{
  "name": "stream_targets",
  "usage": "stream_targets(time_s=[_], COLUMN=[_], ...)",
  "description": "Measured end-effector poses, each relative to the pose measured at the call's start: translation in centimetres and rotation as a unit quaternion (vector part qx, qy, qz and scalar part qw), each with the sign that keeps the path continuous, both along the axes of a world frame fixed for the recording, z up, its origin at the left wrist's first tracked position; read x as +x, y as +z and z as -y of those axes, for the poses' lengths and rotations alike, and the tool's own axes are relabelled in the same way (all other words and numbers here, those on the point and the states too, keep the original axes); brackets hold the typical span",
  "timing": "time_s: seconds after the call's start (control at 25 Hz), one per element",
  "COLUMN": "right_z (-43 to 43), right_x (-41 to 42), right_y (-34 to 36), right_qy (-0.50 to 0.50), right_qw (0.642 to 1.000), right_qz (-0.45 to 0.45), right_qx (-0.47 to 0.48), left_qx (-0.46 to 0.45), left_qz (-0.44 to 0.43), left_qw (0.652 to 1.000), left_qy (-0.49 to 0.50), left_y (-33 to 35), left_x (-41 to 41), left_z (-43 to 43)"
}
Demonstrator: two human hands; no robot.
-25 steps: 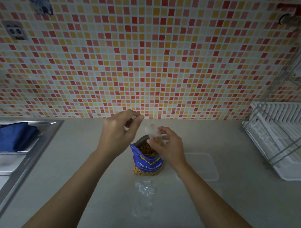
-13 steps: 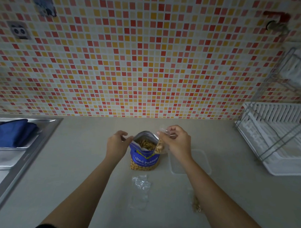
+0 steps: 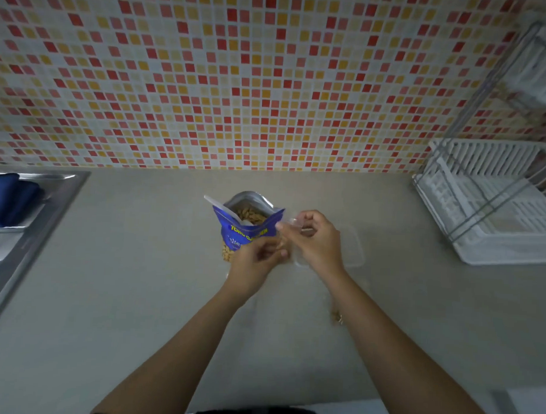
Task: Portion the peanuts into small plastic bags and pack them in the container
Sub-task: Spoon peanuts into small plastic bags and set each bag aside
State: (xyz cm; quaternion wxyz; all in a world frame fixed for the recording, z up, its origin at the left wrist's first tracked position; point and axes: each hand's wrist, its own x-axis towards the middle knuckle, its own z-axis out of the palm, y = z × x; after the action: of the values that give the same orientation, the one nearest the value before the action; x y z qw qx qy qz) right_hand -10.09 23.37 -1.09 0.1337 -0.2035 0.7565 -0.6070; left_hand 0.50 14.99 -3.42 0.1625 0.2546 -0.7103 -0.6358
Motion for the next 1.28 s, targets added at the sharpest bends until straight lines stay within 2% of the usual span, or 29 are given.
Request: stream_targets(time_s=[0.12,0.2,0.24,0.36,0.48,0.64,0.76,0.92,1.12,1.24,1.28], right_z=[-3.3,-6.2,-7.6,-11.4,-13.3,-14.1,-14.4,-14.2,-12.6,-9.4,-8.0], right_x=[0.1,0.2,0.2,0.7,1.4,2.0,1.8,1.5,2.2,3.1,3.6], right_y=[-3.2,-5.5,-6.6,-10.0,-12.2,-13.4,-14.5,-14.2,-13.2,-12.6,-12.2], right_qy=[-0.006,-0.037,-0.042,0.005,0.059,0.097,0.12,0.132,0.129,0.162,0.182], right_qw=[0.999,0.994,0.99,0.959,0.916,0.878,0.855,0.845,0.873,0.88,0.886], right_qz=[0.033,0.008,-0.023,-0.142,-0.214,-0.244,-0.233,-0.249,-0.27,-0.296,-0.277], right_qx=[0.038,0.098,0.133,0.247,0.333,0.4,0.448,0.453,0.386,0.335,0.325], left_qx=[0.084,0.123,0.113,0.022,-0.06,-0.217,-0.299,-0.32,-0.342,-0.367,-0.372], left_qz=[0.027,0.076,0.104,0.192,0.227,0.231,0.201,0.188,0.135,0.141,0.153], left_qw=[0.996,0.989,0.988,0.981,0.972,0.948,0.93,0.919,0.926,0.919,0.916], left_qy=[-0.004,-0.004,0.004,-0.012,-0.028,-0.025,-0.081,-0.132,-0.085,-0.036,-0.018], left_y=[-2.8,-4.6,-5.5,-8.0,-8.8,-9.9,-11.0,-11.2,-10.7,-10.7,-10.7], left_x=[0.6,0.8,0.8,0.2,-0.3,-0.1,0.3,-0.1,1.6,3.6,4.2], left_z=[-2.4,-4.2,-4.8,-6.5,-8.5,-9.0,-9.2,-9.6,-7.8,-4.2,-2.8])
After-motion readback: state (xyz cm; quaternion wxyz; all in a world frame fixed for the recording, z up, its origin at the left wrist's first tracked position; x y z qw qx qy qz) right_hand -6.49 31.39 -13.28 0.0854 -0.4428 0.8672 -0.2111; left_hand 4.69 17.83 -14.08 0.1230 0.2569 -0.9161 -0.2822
